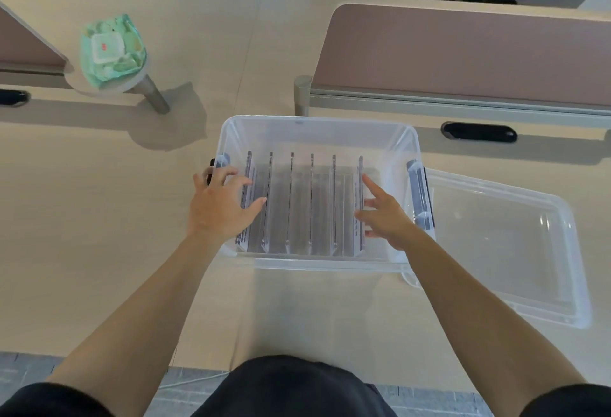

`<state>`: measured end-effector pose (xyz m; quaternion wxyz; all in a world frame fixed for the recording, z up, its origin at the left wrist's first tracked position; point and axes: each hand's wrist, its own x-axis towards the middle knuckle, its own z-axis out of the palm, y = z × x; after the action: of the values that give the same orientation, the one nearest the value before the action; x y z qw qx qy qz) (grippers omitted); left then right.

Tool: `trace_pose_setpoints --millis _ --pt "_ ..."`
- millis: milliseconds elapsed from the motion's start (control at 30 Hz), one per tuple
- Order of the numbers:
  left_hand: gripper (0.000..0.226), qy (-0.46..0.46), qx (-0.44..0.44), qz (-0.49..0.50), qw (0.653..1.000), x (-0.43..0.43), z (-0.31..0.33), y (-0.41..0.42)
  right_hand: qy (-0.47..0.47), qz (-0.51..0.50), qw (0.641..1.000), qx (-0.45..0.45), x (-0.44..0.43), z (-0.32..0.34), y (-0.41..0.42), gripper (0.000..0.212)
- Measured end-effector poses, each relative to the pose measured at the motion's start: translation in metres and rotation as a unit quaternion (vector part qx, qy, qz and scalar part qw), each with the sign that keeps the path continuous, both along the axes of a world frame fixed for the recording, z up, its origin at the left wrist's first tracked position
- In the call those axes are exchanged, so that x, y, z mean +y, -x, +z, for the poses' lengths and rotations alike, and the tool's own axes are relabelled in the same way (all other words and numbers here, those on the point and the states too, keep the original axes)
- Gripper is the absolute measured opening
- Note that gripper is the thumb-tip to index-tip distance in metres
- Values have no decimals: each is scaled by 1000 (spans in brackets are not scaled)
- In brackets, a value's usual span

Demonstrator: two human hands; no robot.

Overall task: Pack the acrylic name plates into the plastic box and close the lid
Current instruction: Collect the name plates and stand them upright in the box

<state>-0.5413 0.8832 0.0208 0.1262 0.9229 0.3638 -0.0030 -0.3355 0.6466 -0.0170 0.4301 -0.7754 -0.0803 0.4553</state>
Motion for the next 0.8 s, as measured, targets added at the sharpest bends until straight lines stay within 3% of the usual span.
trace_pose_setpoints --millis 800 --pt "55 -10 -5 -2 1000 -1 1 -2 -12 29 999 -21 7 -4 -3 85"
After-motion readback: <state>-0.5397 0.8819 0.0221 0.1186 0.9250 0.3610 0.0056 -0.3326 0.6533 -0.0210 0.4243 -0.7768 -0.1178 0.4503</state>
